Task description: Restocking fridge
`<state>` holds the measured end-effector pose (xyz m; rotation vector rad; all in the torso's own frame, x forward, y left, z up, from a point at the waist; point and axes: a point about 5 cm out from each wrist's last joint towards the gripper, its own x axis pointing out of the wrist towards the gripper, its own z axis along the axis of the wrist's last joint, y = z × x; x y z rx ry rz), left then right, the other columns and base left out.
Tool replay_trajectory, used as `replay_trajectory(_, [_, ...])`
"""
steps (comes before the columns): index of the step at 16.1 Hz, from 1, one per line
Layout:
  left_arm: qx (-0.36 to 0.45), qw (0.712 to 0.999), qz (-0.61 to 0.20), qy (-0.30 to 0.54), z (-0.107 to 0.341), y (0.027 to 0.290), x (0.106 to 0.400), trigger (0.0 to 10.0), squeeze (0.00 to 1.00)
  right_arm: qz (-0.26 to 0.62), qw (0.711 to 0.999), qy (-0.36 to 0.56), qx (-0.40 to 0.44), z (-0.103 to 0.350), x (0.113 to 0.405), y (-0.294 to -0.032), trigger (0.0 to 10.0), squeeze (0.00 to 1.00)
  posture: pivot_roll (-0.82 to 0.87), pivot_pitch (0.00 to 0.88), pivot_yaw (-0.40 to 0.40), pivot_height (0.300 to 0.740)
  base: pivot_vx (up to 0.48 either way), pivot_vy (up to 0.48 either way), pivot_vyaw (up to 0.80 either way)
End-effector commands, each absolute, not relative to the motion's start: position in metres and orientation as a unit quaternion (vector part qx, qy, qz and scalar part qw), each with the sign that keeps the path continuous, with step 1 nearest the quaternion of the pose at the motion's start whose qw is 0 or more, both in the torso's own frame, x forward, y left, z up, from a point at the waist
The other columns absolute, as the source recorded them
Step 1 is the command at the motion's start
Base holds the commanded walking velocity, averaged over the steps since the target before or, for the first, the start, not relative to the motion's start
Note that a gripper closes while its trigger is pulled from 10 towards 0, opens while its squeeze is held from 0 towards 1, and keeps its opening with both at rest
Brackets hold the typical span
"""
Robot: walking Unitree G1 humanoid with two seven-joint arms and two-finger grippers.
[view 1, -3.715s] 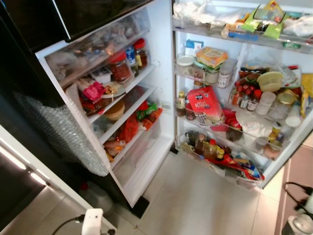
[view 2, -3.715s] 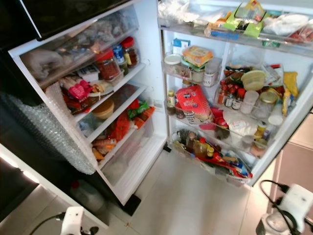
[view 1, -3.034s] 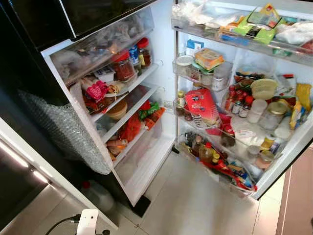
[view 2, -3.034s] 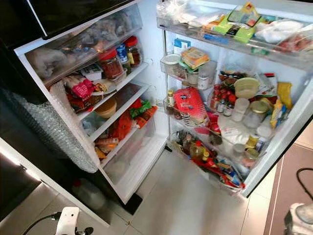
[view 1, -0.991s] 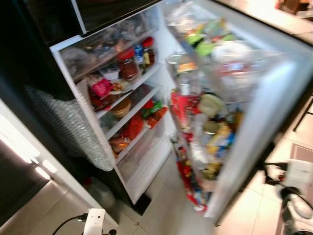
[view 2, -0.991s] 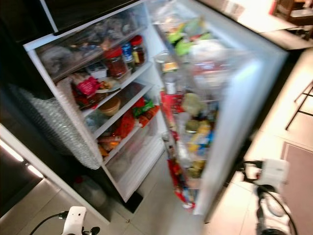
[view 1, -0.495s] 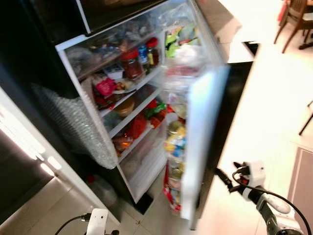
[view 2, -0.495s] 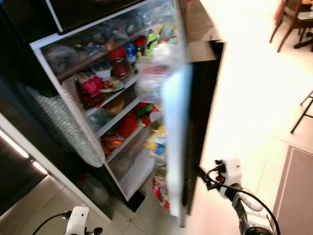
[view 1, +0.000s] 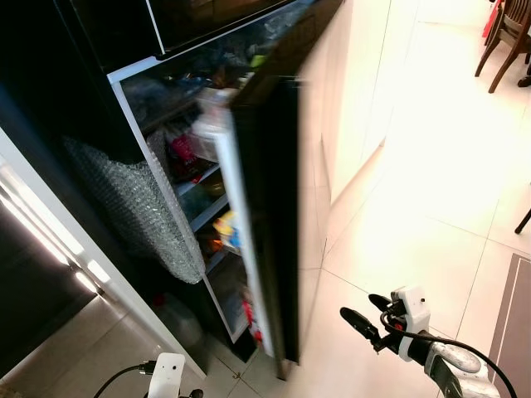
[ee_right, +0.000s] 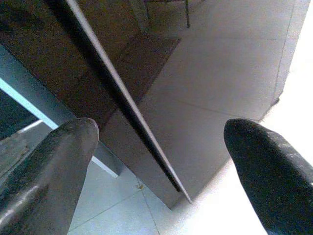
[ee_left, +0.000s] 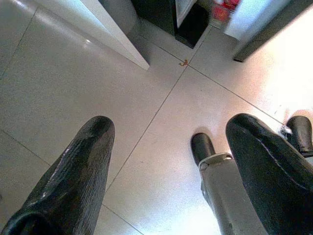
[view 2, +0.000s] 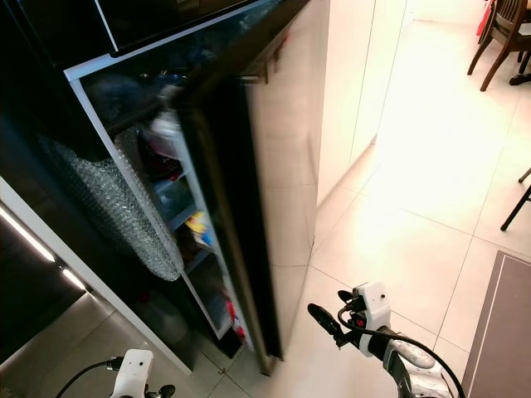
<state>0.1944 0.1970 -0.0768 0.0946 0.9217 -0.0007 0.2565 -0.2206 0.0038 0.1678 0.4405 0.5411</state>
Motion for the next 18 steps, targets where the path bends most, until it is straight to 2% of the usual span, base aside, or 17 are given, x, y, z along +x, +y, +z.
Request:
replay_trajectory(1, [0.052, 0.893, 0.0, 0.447, -0.077, 0.198, 0.194, 10.0, 0.0, 0.258, 0.937, 0.221, 0.083, 0.001, 0.256, -0.217, 10.0, 0.0, -0.12, 0.0, 0.084, 0.74, 0.0, 0.0, 0.0])
replay_trajectory(4, [0.048, 0.893, 0.001, 0.447, -0.077, 0.197, 0.193, 10.0, 0.0, 0.189, 0.935, 0.288, 0.081, -0.026, 0.241, -0.211, 10.0, 0.0, -0.12, 0.0, 0.076, 0.74, 0.0, 0.0, 0.0])
replay_trajectory(6, [0.047, 0.893, 0.002, 0.448, -0.077, 0.197, 0.193, 10.0, 0.0, 0.167, 0.937, 0.294, 0.088, -0.032, 0.237, -0.207, 10.0, 0.0, -0.12, 0.0, 0.075, 0.74, 0.0, 0.0, 0.0])
replay_trajectory(8, [0.046, 0.893, 0.004, 0.449, -0.077, 0.198, 0.193, 10.0, 0.0, 0.068, 0.938, 0.322, 0.108, -0.046, 0.23, -0.202, 10.0, 0.0, -0.11, 0.0, 0.073, 0.74, 0.0, 0.0, 0.0])
replay_trajectory(12, [0.047, 0.891, 0.008, 0.451, -0.078, 0.199, 0.193, 10.0, 0.0, 0.042, 0.922, 0.38, 0.059, -0.062, 0.215, -0.195, 10.0, 0.0, -0.09, 0.0, 0.063, 0.74, 0.0, 0.0, 0.0])
replay_trajectory(15, [0.047, 0.889, 0.01, 0.455, -0.079, 0.201, 0.191, 10.0, 0.0, -0.074, 0.917, 0.369, 0.134, -0.063, 0.21, -0.216, 10.0, 0.0, -0.1, 0.0, 0.063, 0.74, 0.0, 0.0, 0.0])
replay_trajectory(18, [0.041, 0.89, 0.008, 0.454, -0.079, 0.198, 0.19, 10.0, 0.0, -0.164, 0.882, 0.412, 0.159, -0.081, 0.172, -0.23, 10.0, 0.0, -0.08, 0.0, 0.049, 0.74, 0.0, 0.0, 0.0])
